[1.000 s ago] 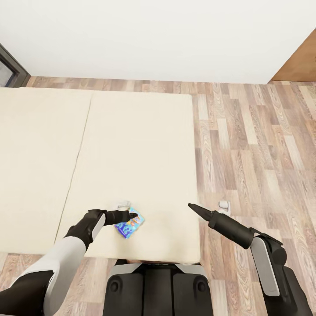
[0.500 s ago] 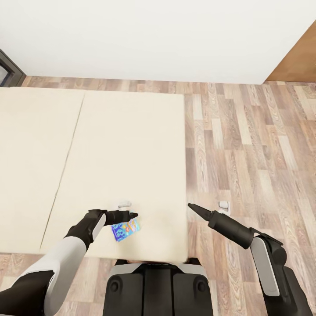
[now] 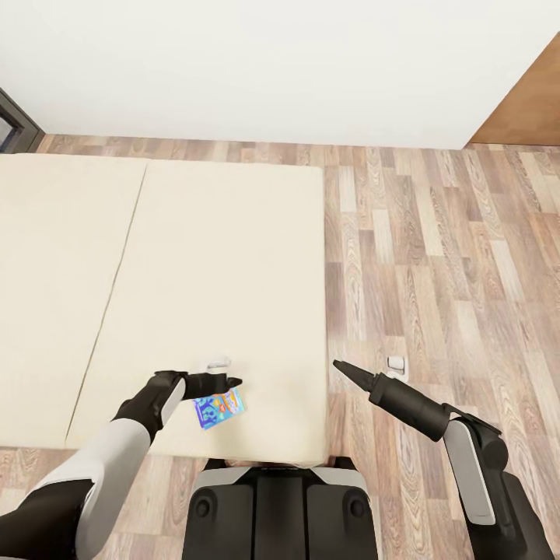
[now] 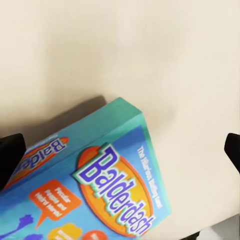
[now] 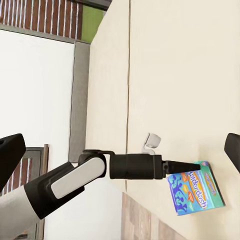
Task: Put all the toys in the child's room - the three board games (two on the bed and one on the table), the two jigsaw puzzles on the table, and the tennis ball on the table - inside the toy box on the table in the child's room.
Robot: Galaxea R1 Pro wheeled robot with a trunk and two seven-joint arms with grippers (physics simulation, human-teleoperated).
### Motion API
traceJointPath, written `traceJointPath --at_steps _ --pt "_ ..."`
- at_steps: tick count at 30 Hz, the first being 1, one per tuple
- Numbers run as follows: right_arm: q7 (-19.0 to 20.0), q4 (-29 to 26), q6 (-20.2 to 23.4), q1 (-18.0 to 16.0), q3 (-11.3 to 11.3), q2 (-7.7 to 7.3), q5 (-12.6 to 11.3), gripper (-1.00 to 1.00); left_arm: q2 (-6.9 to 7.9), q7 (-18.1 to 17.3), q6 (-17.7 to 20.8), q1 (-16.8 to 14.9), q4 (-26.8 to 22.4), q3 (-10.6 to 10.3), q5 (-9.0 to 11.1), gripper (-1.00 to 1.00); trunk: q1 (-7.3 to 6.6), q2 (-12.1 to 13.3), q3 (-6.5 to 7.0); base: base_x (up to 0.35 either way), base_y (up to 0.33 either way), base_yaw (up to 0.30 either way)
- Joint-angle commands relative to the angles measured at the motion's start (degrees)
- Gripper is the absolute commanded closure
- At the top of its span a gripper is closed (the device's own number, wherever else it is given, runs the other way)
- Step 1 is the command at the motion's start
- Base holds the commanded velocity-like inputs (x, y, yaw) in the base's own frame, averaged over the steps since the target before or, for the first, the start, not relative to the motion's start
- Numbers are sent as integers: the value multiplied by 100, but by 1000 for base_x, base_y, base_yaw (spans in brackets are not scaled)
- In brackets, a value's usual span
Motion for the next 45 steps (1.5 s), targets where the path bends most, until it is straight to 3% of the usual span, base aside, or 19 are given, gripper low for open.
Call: traceJointPath --at_steps 1,7,12,25,45 --pt "10 -1 28 -3 -5 0 -11 -100 2 -29 86 -2 -14 39 -10 -100 3 -9 -6 0 -1 0" --pt "10 -1 28 -3 -5 0 -7 -100 57 -27 265 -6 -110 54 -8 -100 3 -9 -6 0 0 0" --pt "10 -1 28 -3 -5 0 -10 -100 243 -48 488 -6 -372 75 5 -100 3 -9 -6 0 0 0" --pt "10 -1 28 -3 -5 1 -11 -100 285 -64 1021 89 -1039 65 2 -100 3 -9 -6 0 0 0" --pt "10 -1 28 -3 -5 0 -11 -100 391 -30 1090 261 -1044 70 12 -100 3 -9 -6 0 0 0"
